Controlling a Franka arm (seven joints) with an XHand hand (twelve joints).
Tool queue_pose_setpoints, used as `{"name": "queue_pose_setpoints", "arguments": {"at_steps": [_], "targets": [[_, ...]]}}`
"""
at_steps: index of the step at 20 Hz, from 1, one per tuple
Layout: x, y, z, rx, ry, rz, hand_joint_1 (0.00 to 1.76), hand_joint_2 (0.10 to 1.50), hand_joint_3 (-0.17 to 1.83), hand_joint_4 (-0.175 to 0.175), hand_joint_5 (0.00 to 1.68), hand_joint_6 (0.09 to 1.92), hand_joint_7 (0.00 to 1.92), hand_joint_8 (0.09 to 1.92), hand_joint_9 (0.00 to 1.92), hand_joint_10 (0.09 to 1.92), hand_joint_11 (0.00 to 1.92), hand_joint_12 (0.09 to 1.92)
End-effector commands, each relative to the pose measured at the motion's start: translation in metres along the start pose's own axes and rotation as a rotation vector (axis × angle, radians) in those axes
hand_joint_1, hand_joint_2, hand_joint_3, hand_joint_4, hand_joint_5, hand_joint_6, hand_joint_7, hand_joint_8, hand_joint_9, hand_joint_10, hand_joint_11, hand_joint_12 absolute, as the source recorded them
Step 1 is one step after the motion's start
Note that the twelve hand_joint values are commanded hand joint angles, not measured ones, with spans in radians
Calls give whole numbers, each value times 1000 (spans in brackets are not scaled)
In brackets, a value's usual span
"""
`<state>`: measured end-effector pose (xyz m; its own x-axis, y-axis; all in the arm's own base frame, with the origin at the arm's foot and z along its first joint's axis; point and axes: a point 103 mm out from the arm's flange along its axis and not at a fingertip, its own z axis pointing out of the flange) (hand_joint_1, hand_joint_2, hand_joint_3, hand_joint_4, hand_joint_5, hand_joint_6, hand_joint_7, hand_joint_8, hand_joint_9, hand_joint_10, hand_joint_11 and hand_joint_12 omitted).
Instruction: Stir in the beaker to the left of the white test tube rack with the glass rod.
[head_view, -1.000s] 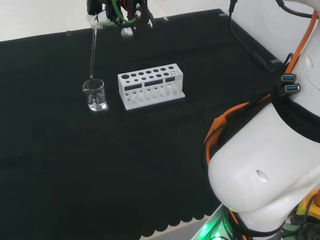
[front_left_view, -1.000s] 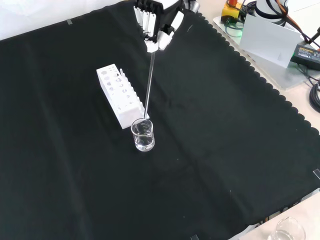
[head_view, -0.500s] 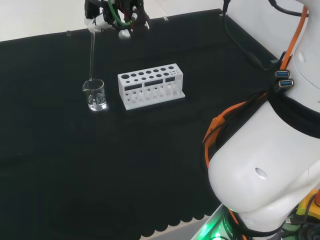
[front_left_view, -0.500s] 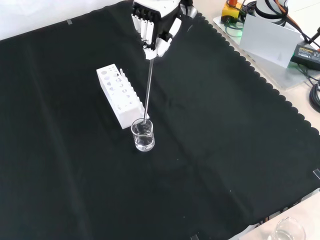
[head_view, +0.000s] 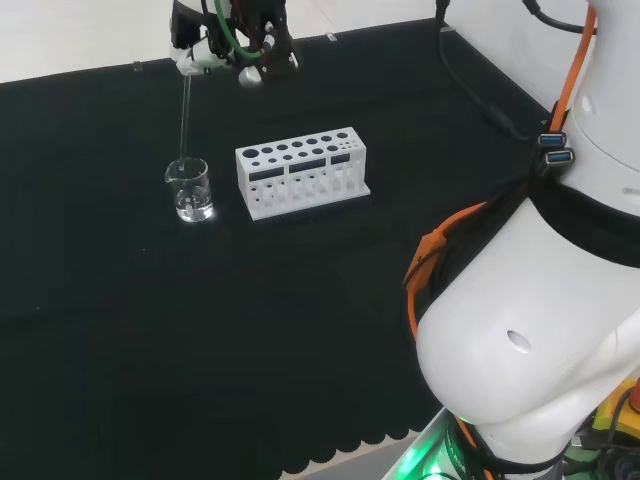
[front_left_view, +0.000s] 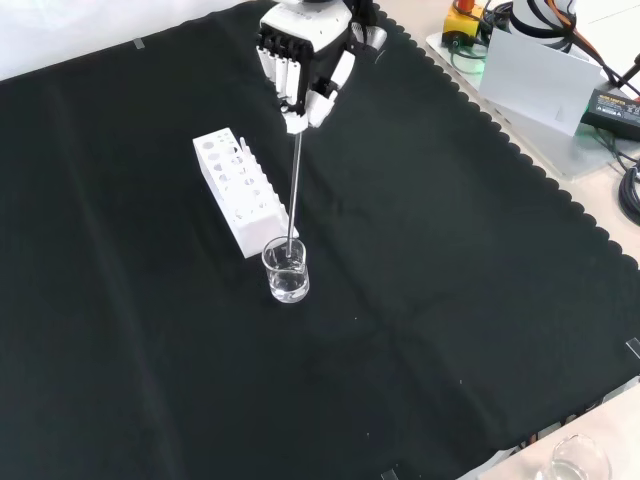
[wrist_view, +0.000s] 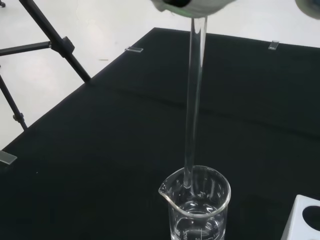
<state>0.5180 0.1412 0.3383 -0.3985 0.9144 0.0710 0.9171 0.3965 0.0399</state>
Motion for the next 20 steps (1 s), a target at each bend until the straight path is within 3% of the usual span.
{"name": "queue_pose_setpoints", "arguments": {"at_steps": [1,20], "targets": [[-4,1,8,4,3,-8,1318,1044,-175,-175,1343,389,1385,399,1830,373,1732,445],[13,10,38,-34,0,-71,1318,1043,-175,-175,1345,385,1387,395,1833,374,1736,454]]}}
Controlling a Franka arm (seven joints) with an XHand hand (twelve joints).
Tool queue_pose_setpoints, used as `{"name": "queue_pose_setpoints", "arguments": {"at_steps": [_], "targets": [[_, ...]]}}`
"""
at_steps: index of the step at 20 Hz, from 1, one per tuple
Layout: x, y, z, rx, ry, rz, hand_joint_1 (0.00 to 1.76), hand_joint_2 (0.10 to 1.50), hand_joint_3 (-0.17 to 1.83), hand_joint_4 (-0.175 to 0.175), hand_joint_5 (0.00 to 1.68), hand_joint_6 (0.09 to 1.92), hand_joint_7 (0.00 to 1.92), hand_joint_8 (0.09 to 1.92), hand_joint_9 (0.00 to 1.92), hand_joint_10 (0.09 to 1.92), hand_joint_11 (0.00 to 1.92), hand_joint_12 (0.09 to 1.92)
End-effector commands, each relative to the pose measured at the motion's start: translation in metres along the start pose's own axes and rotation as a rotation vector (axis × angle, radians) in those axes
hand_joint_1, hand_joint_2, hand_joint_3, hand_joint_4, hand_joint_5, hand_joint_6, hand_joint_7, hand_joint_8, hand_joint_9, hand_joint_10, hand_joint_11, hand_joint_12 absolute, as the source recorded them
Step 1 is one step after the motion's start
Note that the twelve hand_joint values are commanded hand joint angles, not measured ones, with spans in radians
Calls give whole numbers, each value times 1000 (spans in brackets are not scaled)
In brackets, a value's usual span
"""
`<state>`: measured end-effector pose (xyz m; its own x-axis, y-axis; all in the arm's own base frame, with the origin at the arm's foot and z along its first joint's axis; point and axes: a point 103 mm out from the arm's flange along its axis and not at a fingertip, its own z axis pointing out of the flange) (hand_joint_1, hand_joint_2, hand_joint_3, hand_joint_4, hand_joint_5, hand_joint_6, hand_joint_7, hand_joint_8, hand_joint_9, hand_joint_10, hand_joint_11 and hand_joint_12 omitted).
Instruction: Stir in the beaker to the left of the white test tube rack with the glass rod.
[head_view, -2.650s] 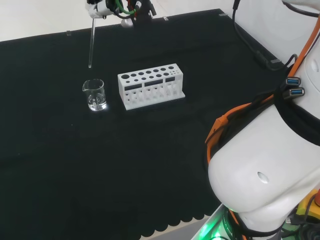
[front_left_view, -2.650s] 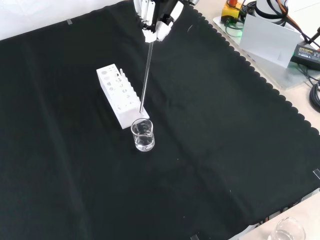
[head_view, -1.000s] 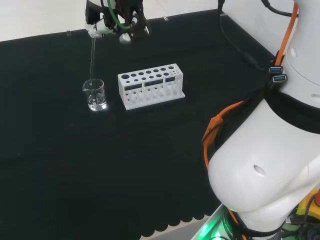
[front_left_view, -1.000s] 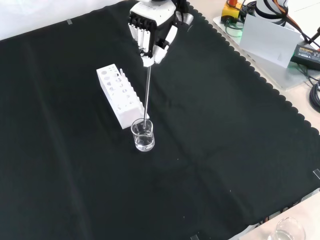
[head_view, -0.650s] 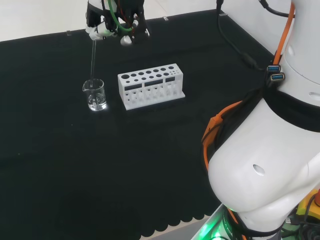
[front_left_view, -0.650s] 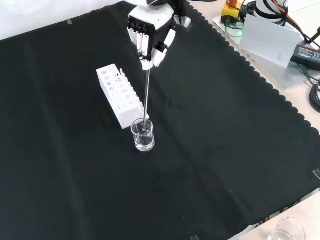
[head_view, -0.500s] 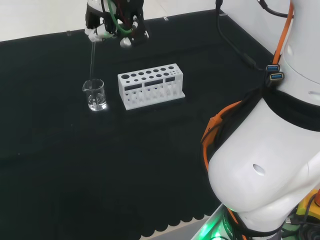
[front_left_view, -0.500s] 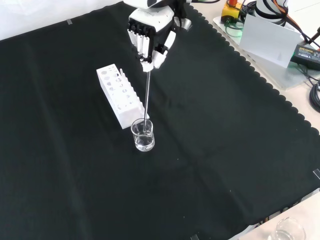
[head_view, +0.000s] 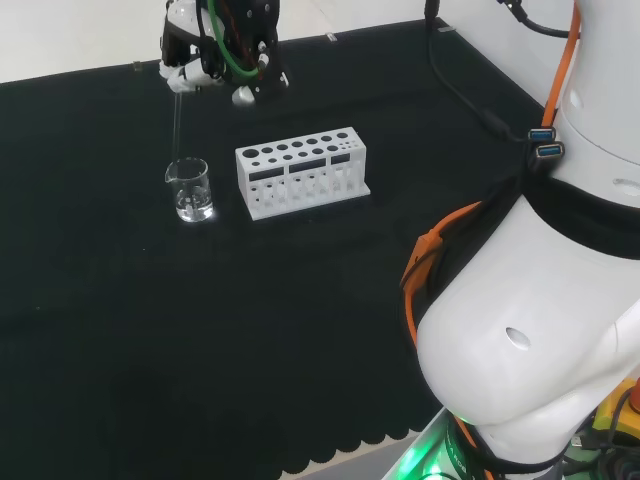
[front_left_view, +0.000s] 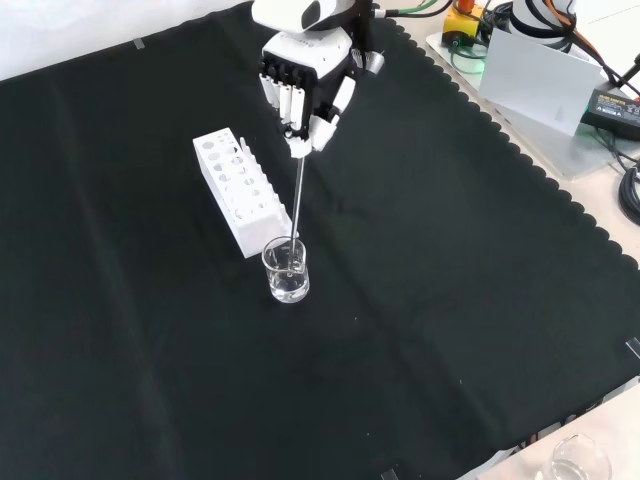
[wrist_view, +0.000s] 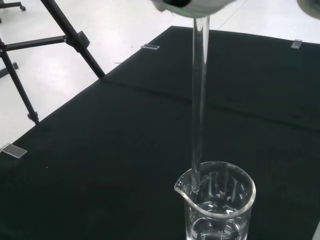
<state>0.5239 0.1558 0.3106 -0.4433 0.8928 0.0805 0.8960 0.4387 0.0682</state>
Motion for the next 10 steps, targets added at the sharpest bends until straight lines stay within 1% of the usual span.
{"name": "queue_pose_setpoints", "arguments": {"at_steps": [1,5,10], "targets": [[4,0,11,-10,-12,-25,1318,1043,-175,-175,1345,385,1387,395,1833,374,1736,454],[-3,-1,17,-5,-1,-36,1318,1043,-175,-175,1346,384,1388,394,1834,374,1737,456],[-15,8,23,2,3,-53,1318,1043,-175,-175,1346,383,1389,392,1834,374,1737,458]]}}
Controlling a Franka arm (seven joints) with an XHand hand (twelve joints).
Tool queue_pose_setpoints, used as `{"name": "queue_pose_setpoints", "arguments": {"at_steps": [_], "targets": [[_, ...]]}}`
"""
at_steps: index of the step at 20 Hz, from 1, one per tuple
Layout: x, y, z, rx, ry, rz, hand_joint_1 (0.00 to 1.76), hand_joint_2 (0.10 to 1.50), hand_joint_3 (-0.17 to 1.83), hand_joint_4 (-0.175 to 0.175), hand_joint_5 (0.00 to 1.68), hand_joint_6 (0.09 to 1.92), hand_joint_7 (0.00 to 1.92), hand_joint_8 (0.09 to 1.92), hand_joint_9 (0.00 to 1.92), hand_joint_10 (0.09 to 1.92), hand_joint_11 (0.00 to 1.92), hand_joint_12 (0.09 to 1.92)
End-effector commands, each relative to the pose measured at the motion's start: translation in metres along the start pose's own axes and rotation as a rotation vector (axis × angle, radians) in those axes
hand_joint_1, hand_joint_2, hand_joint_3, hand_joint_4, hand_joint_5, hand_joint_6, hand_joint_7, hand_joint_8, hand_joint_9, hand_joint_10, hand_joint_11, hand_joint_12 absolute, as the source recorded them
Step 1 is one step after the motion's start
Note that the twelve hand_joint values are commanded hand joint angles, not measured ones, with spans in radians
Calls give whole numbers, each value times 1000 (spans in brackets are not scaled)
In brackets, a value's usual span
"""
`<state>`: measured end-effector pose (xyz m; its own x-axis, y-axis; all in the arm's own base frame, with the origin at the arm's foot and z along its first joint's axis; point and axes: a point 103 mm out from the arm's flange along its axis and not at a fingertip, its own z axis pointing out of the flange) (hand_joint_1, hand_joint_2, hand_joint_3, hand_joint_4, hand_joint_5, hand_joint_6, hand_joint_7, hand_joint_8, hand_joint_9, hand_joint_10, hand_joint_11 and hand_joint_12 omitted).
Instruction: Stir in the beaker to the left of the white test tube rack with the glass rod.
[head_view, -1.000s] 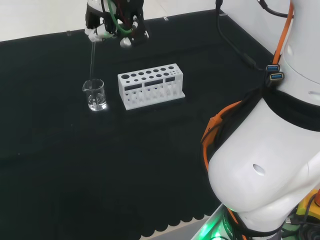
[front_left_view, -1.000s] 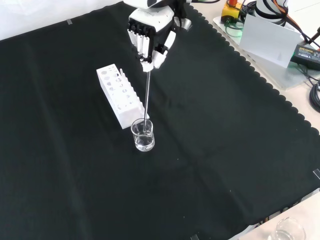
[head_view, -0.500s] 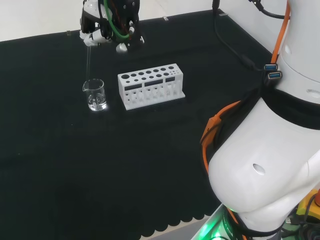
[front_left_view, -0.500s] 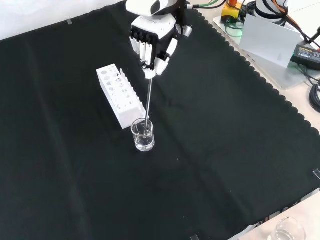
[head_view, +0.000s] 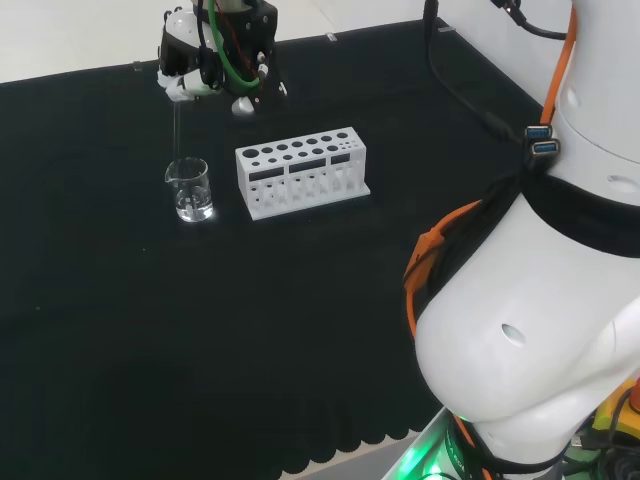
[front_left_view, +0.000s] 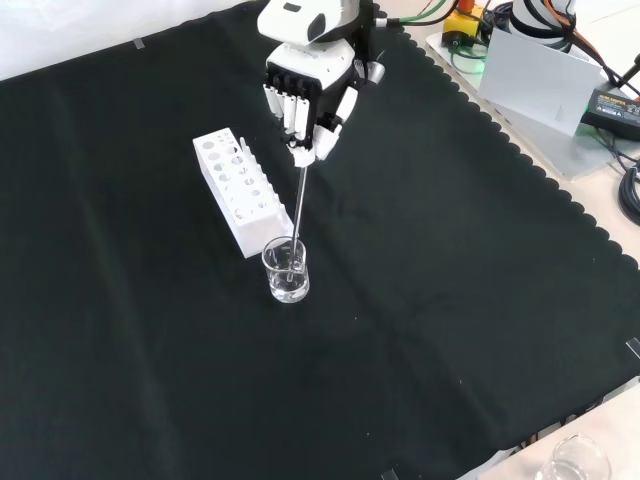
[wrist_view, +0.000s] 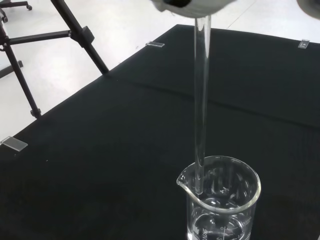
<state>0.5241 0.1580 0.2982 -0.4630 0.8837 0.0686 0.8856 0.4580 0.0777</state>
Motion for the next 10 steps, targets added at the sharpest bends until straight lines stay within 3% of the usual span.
{"name": "queue_pose_setpoints", "arguments": {"at_steps": [1,6,10], "targets": [[-19,8,12,12,15,-34,1318,1043,-175,-175,1346,383,1389,392,1834,374,1737,459],[-29,13,15,17,6,-43,1318,1043,-175,-175,1347,382,1389,391,1834,374,1737,461],[-50,19,8,31,29,-41,1318,1042,-175,-175,1348,381,1390,390,1835,374,1738,464]]}}
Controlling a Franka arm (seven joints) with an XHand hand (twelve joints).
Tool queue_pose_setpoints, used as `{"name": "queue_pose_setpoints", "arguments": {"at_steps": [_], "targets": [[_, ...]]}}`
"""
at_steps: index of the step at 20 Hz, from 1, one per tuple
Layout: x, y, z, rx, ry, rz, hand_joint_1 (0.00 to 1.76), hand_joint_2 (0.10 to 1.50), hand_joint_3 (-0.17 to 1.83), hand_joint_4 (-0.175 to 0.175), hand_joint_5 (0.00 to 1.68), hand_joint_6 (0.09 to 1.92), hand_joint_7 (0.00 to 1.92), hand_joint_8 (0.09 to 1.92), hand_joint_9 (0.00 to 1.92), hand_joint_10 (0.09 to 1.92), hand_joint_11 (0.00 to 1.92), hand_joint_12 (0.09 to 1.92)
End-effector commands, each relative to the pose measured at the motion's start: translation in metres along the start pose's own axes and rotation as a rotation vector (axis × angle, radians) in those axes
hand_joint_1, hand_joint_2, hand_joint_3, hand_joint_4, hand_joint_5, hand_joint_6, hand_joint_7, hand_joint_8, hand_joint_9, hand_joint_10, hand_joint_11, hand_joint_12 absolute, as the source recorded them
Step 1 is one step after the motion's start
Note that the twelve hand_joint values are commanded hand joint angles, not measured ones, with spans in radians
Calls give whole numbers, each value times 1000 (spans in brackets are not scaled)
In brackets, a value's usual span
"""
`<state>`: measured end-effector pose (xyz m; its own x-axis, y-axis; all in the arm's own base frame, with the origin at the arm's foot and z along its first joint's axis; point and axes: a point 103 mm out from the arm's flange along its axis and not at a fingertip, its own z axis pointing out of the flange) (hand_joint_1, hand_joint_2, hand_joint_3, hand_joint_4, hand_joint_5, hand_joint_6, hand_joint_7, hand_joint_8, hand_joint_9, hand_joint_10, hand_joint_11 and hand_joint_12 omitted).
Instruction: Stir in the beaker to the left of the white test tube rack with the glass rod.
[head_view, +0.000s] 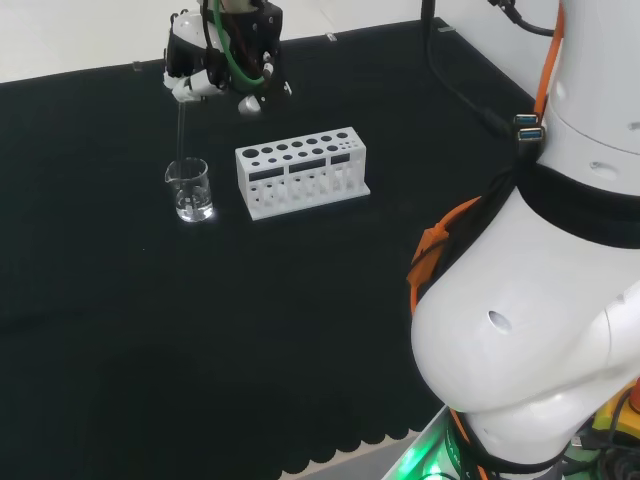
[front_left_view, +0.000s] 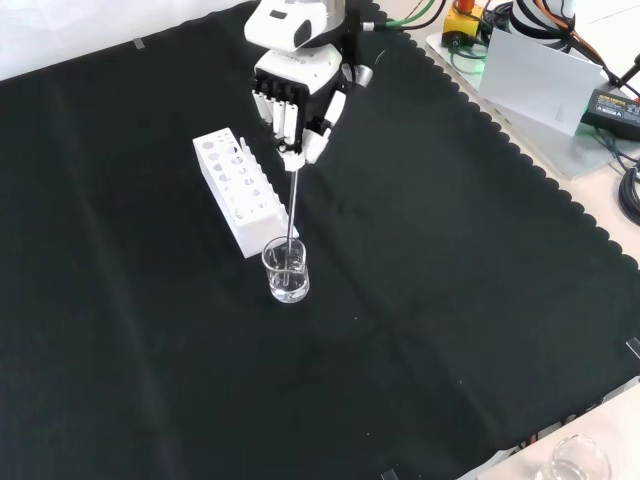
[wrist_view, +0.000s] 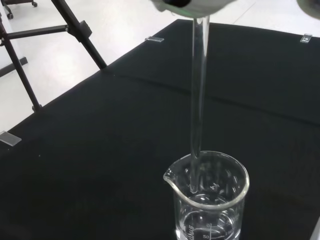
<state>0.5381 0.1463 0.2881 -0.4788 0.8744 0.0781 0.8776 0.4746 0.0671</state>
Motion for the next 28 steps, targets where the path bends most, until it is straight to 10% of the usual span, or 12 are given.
{"name": "queue_pose_setpoints", "arguments": {"at_steps": [1,12,28], "targets": [[-37,11,-5,18,13,-21,1318,1042,-175,-175,1348,380,1390,389,1835,374,1738,464],[-43,-10,-21,42,-11,-2,1318,1042,-175,-175,1349,377,1392,386,1835,374,1738,470],[11,-1,-3,102,-16,-79,1318,1041,-175,-175,1351,373,1394,382,1835,374,1735,476]]}}
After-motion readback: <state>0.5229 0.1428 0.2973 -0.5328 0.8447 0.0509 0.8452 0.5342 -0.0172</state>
